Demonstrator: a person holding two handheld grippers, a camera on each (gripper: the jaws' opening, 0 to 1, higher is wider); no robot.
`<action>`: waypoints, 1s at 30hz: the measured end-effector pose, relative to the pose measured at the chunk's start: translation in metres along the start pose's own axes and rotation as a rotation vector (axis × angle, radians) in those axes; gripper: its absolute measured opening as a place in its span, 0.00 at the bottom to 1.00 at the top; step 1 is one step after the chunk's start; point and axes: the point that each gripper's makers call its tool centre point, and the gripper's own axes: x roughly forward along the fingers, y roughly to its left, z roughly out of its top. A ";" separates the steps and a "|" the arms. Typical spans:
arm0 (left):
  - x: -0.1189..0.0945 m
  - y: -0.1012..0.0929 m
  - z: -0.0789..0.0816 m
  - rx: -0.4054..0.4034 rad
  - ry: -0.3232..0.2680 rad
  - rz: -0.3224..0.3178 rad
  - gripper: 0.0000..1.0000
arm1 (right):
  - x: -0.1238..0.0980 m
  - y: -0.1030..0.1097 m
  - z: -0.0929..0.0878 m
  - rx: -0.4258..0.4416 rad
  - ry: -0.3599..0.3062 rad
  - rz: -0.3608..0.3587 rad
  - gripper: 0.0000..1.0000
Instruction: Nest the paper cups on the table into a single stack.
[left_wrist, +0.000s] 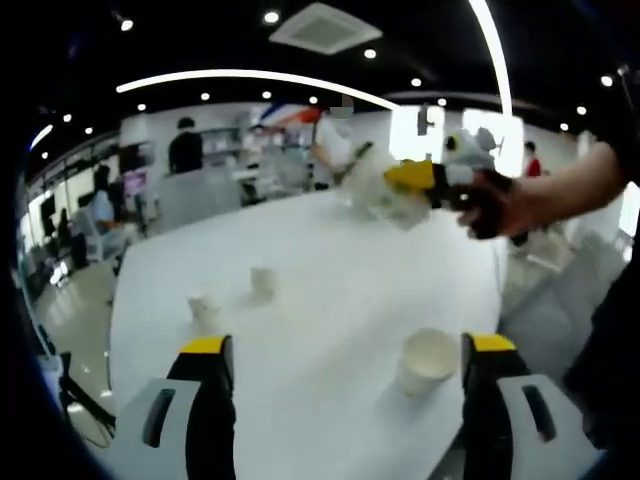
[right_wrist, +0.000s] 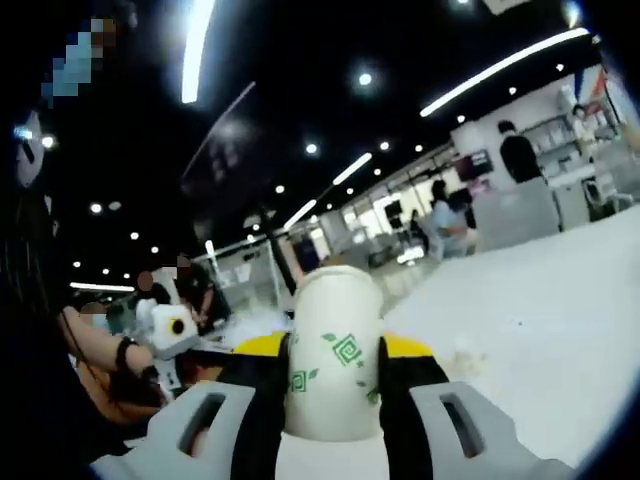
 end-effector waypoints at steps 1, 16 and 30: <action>0.000 -0.001 0.000 0.000 0.000 -0.002 0.94 | -0.002 0.002 -0.001 -0.005 -0.004 0.002 0.32; -0.013 0.003 0.019 -0.081 -0.046 0.001 0.91 | -0.018 0.037 -0.022 0.055 -0.077 0.083 0.32; -0.017 -0.010 0.055 -0.232 -0.153 -0.082 0.79 | -0.024 0.052 -0.035 0.076 -0.080 0.149 0.33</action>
